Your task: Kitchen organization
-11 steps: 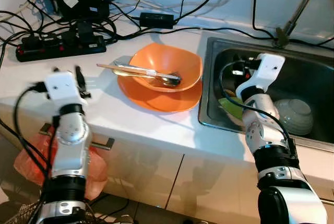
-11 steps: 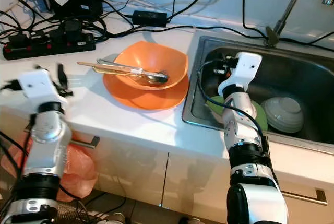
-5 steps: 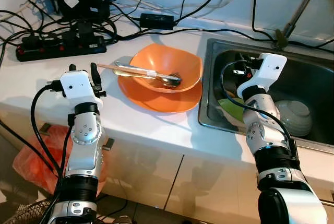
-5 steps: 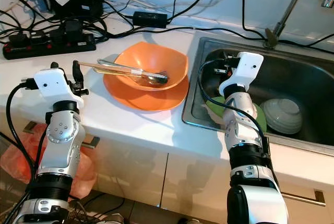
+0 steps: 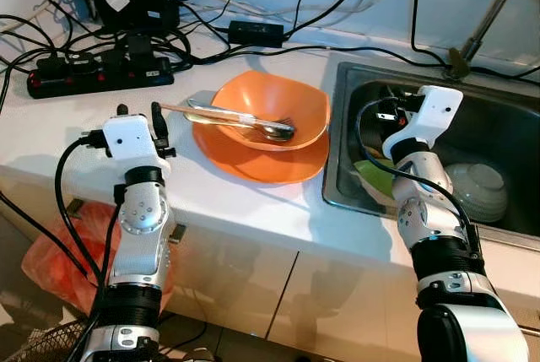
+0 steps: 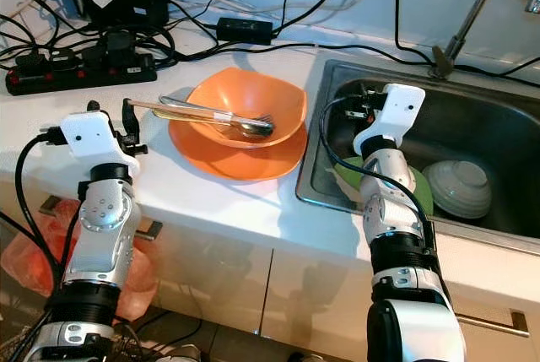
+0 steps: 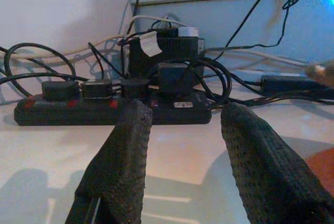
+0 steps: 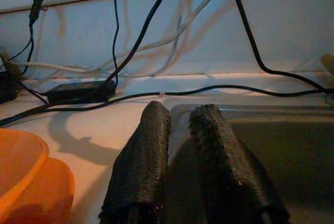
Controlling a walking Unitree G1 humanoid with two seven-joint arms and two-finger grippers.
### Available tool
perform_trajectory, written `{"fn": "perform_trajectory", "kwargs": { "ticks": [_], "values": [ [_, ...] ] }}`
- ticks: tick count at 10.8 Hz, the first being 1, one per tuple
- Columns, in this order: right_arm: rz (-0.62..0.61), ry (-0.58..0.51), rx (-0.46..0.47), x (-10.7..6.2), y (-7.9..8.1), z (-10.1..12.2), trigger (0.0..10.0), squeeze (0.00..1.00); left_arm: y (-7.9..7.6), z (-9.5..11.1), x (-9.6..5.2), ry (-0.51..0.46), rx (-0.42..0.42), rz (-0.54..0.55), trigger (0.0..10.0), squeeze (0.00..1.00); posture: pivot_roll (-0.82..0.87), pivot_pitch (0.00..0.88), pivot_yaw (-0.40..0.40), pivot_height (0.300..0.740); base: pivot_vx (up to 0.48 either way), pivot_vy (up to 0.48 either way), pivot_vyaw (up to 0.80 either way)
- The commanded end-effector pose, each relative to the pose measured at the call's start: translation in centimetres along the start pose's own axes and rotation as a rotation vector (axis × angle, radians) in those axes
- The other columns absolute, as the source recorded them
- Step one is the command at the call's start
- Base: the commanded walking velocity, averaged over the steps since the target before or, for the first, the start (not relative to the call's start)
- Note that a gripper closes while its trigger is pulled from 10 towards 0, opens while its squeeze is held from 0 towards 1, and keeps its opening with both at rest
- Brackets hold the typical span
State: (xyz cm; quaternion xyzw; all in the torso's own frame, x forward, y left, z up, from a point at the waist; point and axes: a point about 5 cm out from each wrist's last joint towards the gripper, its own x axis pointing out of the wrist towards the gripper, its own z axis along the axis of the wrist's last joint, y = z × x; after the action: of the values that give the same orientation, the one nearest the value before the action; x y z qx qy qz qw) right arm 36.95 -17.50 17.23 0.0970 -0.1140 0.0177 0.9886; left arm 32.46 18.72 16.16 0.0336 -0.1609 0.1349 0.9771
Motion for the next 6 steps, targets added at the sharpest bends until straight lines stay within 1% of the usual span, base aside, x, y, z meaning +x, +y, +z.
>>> {"fn": "perform_trajectory", "kwargs": {
  "ticks": [1,6],
  "values": [
    [-0.006,-0.006,-0.005,-0.21,-0.27,0.12,10.0,0.0,-0.53,0.22,-0.26,-0.009,-0.003,-0.023,10.0,0.0,0.12,0.065,-0.061,0.74,0.0,0.0,0.0],
    [0.001,0.008,-0.005,-0.27,-0.15,-0.1,10.0,0.0,-0.7,0.05,-0.43,0.001,-0.001,-0.023,10.0,0.0,0.12,0.068,-0.064,0.74,0.0,0.0,0.0]
  ]
}}
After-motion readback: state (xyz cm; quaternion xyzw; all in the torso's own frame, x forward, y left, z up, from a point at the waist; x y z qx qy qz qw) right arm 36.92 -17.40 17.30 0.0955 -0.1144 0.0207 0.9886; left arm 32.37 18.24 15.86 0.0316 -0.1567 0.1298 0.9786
